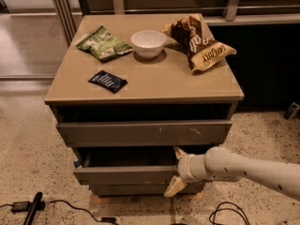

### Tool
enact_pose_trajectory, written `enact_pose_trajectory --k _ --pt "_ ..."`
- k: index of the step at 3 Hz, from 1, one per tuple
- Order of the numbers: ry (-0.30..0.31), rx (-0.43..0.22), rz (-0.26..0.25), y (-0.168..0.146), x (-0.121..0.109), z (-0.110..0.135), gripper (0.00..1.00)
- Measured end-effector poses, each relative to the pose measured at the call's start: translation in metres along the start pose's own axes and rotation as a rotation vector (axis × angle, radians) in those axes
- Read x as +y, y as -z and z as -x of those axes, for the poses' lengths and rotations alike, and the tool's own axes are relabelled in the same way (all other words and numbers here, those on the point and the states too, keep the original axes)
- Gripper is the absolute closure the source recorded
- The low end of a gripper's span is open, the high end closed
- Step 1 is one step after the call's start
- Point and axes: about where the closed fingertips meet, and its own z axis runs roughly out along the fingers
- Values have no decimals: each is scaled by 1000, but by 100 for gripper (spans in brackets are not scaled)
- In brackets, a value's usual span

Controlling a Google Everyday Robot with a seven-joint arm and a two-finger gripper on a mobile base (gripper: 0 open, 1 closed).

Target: Open middle drawer

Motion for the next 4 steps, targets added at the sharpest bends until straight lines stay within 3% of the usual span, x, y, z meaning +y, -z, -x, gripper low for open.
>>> enact_pose_trajectory --k 3,4 --pt "-24 10 6 -19 9 -31 0" --pt "-24 10 6 -19 9 -31 0"
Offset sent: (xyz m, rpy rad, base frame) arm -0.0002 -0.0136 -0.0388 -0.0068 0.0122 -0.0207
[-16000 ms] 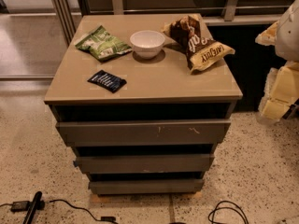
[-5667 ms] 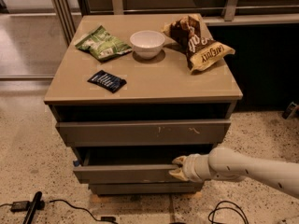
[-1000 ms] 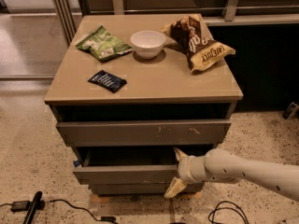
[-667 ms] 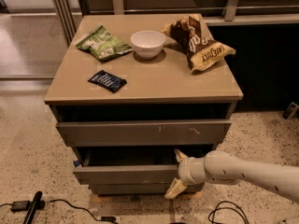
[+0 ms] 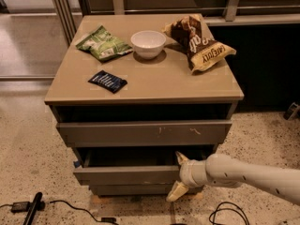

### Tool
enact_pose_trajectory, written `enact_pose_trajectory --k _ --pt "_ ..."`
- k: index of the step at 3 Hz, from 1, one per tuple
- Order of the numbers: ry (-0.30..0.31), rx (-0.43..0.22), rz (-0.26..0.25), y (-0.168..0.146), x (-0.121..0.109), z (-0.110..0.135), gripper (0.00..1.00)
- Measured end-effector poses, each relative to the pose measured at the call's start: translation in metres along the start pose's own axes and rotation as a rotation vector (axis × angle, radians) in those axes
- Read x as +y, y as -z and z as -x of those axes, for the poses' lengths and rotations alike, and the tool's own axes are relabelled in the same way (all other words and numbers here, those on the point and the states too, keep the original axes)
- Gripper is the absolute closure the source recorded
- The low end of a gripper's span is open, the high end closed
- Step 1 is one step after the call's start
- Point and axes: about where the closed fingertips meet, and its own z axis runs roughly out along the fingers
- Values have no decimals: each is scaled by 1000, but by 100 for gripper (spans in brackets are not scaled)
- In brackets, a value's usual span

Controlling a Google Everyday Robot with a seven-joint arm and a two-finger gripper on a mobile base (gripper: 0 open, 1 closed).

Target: Open middle drawer

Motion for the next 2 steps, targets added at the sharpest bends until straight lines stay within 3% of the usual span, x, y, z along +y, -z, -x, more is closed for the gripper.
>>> enact_pose_trajectory --k 1,2 --pt "0 0 0 0 0 0 19" --pt "-2 0 0 1 1 -1 50"
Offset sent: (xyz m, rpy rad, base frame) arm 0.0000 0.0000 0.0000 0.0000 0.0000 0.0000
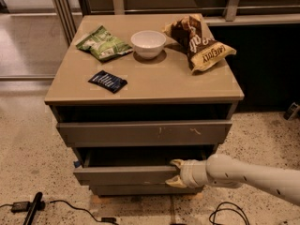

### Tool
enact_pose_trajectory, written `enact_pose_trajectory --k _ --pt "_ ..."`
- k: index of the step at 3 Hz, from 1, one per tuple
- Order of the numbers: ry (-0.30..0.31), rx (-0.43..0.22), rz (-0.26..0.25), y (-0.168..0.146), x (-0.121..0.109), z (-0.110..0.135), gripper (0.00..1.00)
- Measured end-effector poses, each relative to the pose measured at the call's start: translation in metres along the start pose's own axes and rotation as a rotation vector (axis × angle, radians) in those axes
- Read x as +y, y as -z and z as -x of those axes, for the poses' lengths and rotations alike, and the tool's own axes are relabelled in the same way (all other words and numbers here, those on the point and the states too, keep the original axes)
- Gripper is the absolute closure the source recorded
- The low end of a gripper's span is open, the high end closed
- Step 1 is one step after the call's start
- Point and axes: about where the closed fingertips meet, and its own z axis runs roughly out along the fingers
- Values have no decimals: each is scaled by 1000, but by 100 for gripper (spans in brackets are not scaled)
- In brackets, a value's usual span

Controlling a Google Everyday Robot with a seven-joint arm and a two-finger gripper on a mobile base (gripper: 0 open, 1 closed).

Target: Open middle drawer

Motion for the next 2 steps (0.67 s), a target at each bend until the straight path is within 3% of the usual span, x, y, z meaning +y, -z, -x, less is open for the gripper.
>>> enact_pose_trajectory --k 1,2 --pt "-26 0 -4 11 11 -13 73" --pt "-26 0 -4 14 10 -11 100"
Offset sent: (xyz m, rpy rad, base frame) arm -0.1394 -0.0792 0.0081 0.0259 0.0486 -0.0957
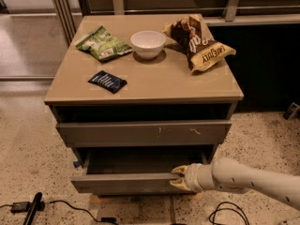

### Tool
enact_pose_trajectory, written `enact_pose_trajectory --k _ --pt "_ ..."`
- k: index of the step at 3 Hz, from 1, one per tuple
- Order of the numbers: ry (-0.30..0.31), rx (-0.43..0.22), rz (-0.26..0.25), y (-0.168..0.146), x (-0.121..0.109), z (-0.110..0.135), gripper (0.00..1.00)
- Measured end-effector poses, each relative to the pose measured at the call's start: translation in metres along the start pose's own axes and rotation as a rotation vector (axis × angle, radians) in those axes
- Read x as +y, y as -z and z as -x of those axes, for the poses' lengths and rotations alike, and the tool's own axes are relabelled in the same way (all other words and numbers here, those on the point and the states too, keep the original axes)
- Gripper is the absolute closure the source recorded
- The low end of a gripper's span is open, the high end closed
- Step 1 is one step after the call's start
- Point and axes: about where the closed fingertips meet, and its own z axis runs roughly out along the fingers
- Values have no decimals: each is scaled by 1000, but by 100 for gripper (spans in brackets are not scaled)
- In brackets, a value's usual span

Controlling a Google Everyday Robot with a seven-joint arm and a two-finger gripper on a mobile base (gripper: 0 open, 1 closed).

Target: Open middle drawer

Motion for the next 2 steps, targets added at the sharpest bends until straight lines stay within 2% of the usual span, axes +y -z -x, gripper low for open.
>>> enact_pose_trajectory --k 1,2 --pt "0 0 0 0 0 0 0" --pt "0 0 0 0 0 0 0"
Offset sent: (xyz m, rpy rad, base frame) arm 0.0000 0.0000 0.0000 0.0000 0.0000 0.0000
